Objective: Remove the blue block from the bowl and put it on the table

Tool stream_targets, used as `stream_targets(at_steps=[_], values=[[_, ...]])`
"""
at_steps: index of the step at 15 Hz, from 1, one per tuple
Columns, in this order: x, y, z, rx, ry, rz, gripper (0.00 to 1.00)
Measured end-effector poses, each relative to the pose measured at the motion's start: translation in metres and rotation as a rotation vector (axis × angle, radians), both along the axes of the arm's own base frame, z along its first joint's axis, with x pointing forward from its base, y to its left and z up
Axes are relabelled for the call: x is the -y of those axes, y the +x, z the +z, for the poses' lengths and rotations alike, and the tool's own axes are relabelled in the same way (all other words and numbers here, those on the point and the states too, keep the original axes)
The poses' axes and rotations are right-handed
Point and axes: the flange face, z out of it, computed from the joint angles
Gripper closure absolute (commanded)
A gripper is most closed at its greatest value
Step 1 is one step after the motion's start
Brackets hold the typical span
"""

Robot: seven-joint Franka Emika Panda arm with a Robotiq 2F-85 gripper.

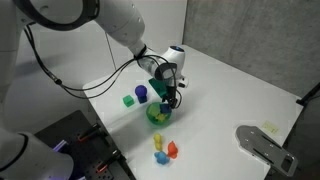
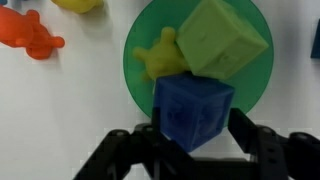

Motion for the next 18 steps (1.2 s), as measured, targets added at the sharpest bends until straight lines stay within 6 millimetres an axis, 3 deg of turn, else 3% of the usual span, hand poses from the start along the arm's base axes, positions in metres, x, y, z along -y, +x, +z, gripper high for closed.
stream_targets(at_steps=[4,7,12,18], values=[[-0.003,0.004,-0.002,0.003,0.002,0.005,0.88],[-0.003,0.012,0.007,0.023,0.001,0.006,0.99],[-0.012,0.022,0.027,0.050,0.022,0.001,0.96],[-0.021,0.034,0.069,0.093,0.044,-0.003,0.96]])
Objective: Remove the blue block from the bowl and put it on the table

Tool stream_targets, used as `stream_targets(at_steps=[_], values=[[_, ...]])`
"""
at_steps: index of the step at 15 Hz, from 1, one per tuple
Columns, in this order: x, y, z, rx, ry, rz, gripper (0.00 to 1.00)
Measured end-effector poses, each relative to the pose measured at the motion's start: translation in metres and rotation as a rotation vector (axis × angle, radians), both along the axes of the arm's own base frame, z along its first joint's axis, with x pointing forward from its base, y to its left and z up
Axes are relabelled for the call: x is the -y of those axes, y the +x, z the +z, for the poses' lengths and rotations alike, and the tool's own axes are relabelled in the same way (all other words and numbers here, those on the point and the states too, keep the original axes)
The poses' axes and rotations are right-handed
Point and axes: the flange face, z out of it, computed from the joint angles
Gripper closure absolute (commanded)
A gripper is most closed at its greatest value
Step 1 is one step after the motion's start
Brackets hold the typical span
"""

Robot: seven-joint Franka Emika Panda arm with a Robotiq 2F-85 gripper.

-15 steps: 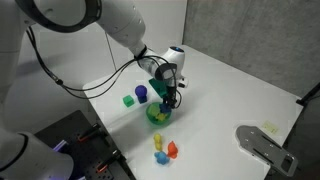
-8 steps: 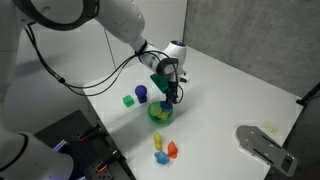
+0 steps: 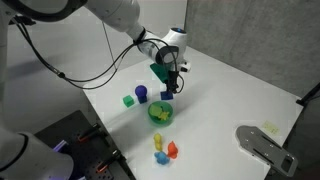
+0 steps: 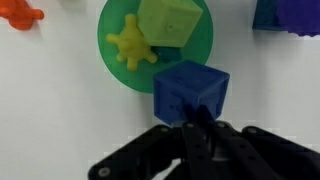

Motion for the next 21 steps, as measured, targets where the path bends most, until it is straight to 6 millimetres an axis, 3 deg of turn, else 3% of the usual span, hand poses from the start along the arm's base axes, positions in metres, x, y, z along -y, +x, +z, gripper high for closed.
stream_targets(at_steps=[5,10,15,18,21], values=[[0.031,0.010,0.017,0.021,-0.049,-0.030,0.96],[0.083,-0.005,0.015,-0.019,-0.162,-0.064,0.96],[0.133,-0.043,-0.011,-0.119,-0.278,-0.090,0.96],[0.150,-0.067,-0.034,-0.188,-0.326,-0.096,0.96],[0.159,-0.078,-0.049,-0.226,-0.354,-0.102,0.96]])
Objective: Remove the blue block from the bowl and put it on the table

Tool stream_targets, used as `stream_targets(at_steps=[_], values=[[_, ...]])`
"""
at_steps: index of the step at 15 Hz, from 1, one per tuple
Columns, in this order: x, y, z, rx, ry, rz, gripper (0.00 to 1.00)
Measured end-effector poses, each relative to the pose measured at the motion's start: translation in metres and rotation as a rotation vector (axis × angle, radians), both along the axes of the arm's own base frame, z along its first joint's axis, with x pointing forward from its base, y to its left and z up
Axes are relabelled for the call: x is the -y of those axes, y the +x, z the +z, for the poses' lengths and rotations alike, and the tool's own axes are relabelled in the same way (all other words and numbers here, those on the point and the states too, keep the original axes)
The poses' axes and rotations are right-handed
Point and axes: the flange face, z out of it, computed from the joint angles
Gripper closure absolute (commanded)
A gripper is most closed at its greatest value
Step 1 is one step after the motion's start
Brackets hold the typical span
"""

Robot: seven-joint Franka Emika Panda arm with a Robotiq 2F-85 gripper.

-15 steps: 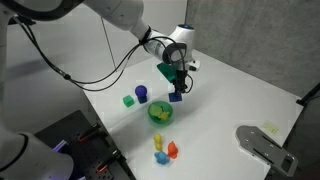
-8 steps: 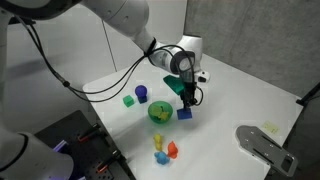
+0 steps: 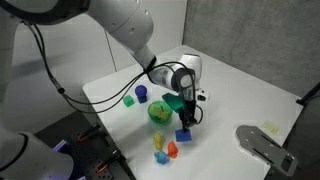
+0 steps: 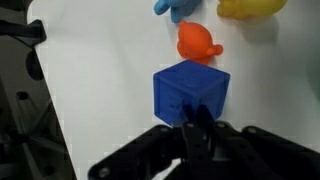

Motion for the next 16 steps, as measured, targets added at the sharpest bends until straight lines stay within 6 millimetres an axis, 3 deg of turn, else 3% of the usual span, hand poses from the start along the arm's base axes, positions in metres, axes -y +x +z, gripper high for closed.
stream_targets(at_steps=[1,2,4,11,16], values=[[0.002,-0.002,-0.003,-0.006,-0.007,-0.003,0.95],[0.003,-0.003,-0.005,-0.011,-0.012,-0.006,0.66],[0.004,-0.004,-0.008,-0.017,-0.016,-0.002,0.58],[-0.019,0.004,-0.006,-0.016,-0.016,0.042,0.04],[-0.044,0.001,-0.001,-0.074,0.010,0.057,0.00]])
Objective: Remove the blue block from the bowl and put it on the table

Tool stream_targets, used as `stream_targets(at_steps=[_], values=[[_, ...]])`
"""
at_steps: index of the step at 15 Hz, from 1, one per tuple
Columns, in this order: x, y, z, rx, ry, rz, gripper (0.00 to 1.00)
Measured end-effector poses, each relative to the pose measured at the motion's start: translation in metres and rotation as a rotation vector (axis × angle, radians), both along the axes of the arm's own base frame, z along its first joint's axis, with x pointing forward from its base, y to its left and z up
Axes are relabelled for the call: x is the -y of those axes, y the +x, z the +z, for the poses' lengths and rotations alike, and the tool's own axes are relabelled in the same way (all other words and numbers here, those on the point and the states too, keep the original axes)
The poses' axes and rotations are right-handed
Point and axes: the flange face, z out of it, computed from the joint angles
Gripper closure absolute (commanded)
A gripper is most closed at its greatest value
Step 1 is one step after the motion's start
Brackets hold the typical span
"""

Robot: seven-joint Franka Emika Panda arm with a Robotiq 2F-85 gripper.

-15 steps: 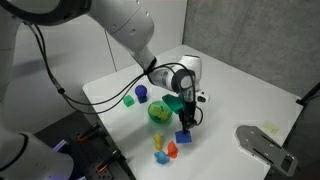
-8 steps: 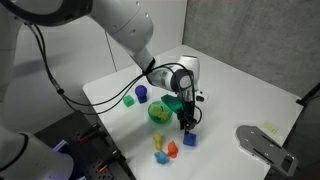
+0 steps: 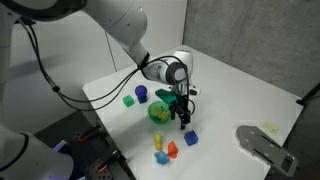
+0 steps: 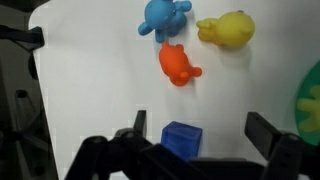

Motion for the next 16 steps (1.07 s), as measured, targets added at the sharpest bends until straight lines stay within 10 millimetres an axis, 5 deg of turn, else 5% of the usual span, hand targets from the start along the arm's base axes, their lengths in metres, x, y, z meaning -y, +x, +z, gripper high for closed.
stream_targets(at_steps=[9,16], values=[[-0.029,-0.030,0.003,-0.002,0.143,-0.038,0.00],[-0.089,-0.009,0.065,0.137,0.312,0.068,0.00]])
